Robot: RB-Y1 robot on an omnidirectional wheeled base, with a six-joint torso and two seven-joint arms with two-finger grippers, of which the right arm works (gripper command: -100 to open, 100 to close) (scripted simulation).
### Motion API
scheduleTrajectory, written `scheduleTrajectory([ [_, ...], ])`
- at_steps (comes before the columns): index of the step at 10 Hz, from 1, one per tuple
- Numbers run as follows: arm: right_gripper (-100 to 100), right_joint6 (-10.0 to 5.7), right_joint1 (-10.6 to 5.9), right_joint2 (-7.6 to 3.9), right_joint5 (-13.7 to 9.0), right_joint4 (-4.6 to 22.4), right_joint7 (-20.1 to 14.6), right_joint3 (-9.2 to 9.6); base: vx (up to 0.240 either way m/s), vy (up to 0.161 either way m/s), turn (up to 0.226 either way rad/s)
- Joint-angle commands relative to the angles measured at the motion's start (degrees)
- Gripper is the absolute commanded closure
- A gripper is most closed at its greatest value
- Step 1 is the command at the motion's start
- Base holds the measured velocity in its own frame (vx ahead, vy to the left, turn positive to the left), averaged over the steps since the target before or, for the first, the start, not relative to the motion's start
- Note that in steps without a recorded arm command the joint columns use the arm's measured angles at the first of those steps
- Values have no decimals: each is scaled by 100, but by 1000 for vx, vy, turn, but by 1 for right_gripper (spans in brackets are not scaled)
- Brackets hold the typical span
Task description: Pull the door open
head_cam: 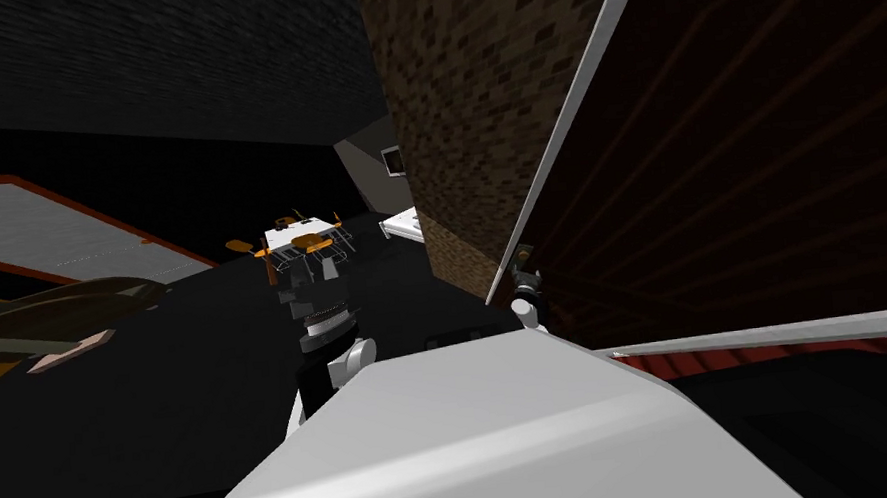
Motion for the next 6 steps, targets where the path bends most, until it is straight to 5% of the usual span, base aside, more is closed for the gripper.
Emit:
scheduleTrajectory([
  [1, -100, 24, 17, -188, -2, 100, -218, -27, 134, -26, -6],
  [6, -100, 69, 4, -779, -2, 483, -858, -111, 148, -18, -6],
])
